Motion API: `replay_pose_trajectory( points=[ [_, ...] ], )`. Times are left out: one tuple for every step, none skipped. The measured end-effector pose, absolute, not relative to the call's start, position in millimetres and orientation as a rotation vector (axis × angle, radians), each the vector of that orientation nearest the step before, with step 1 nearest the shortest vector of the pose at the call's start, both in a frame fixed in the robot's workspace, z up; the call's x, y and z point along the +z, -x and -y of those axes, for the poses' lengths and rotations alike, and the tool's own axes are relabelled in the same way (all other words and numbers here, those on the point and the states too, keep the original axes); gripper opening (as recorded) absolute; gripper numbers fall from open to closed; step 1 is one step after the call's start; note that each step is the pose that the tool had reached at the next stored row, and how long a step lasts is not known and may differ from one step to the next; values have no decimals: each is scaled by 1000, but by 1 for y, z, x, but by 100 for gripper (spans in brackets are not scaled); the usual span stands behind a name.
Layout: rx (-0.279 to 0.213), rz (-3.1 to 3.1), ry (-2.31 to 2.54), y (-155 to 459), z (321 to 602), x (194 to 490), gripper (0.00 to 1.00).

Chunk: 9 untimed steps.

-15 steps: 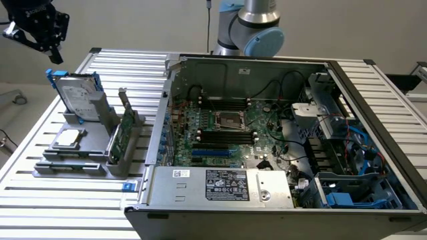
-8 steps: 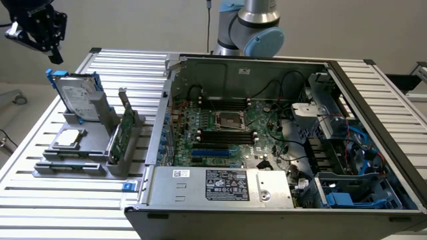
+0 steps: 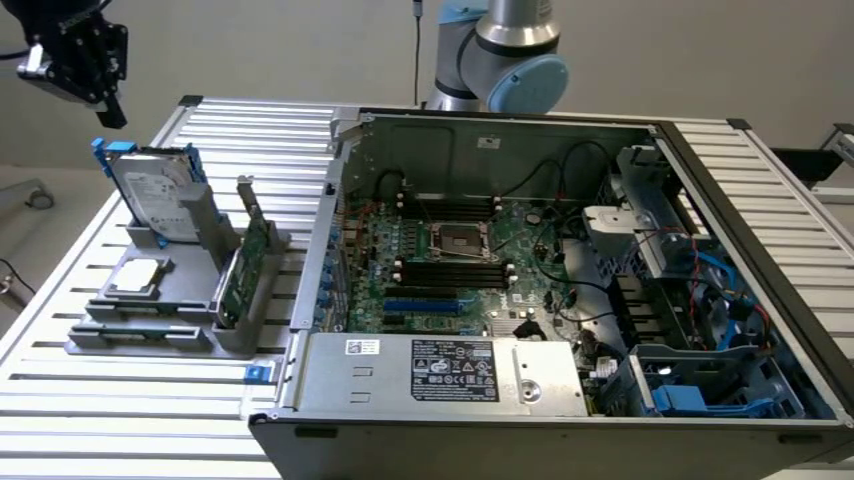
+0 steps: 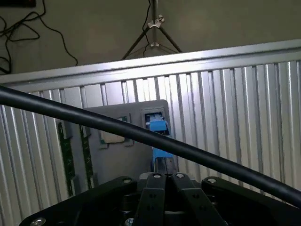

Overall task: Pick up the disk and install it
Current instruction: 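Reach for the disk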

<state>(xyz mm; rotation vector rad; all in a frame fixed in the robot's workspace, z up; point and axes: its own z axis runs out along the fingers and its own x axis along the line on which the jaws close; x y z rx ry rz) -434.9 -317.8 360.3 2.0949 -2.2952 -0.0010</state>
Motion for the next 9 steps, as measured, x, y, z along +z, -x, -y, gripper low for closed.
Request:
replay_pose_trajectory(
  points=[
    [-1, 2276, -2116, 435, 318, 360, 11],
    [0, 2257, -2136, 435, 318, 360, 11],
    [0, 2236, -2158, 435, 318, 360, 11],
    [0, 2217, -2178, 435, 318, 360, 11],
    [1, 2197, -2198, 435, 318, 360, 11],
    [1, 2177, -2218, 435, 318, 360, 11],
    [1, 2157, -2238, 435, 318, 360, 11],
    [2, 2137, -2257, 435, 318, 360, 11],
    [2, 2116, -2276, 435, 318, 360, 11]
  ],
)
